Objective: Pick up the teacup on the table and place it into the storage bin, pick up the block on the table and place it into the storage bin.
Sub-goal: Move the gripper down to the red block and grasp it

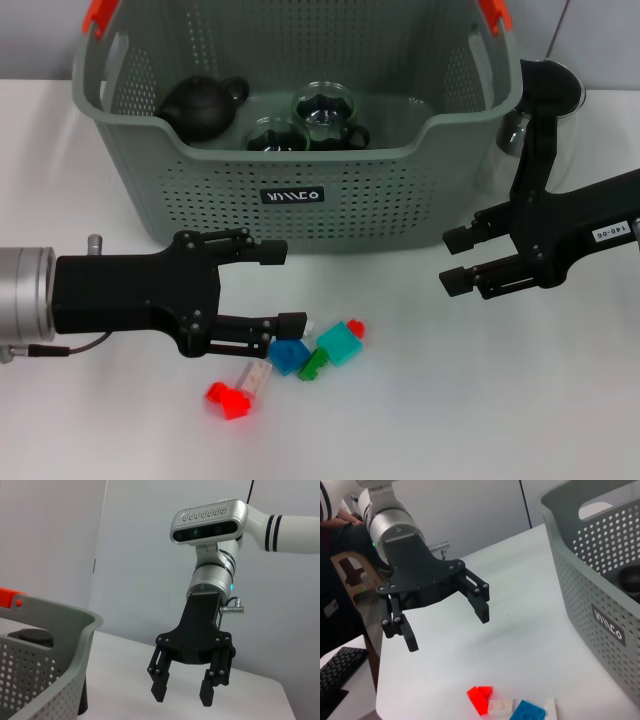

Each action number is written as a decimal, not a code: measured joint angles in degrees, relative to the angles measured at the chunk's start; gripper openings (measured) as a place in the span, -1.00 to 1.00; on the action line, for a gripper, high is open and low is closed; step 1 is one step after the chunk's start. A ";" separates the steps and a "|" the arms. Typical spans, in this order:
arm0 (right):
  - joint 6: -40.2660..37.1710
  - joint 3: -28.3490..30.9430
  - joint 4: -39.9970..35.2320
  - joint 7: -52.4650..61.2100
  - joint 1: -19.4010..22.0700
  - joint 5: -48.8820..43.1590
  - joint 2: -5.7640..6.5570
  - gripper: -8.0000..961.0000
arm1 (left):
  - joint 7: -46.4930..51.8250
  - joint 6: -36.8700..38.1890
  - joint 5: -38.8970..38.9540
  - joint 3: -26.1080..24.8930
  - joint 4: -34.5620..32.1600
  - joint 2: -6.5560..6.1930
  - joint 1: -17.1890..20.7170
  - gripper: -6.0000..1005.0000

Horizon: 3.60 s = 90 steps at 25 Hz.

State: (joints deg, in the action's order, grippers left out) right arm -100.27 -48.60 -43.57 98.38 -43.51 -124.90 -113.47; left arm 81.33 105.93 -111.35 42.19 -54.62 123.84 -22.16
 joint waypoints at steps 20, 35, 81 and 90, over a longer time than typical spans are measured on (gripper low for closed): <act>0.07 -0.06 1.22 0.24 0.42 0.00 0.01 0.35 | -0.25 0.70 -0.25 0.30 0.05 -0.23 -0.38 0.69; 0.08 -0.36 1.21 0.65 -0.05 -2.84 -0.11 0.34 | 0.91 0.28 -0.08 -0.01 0.57 -0.27 -0.22 0.70; 9.90 -21.09 0.44 10.38 -13.03 -9.75 -6.51 0.35 | -0.81 3.85 -5.01 -2.49 -0.01 -2.73 1.16 0.69; 11.99 -22.79 0.32 9.85 -15.39 -9.75 -6.77 0.35 | -1.07 3.66 -5.02 -4.16 0.07 -2.73 1.24 0.69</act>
State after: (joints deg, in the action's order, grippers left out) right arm -88.28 -71.39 -43.26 108.23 -58.90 -134.65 -120.24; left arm 80.27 109.59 -116.37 38.02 -54.55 121.11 -20.92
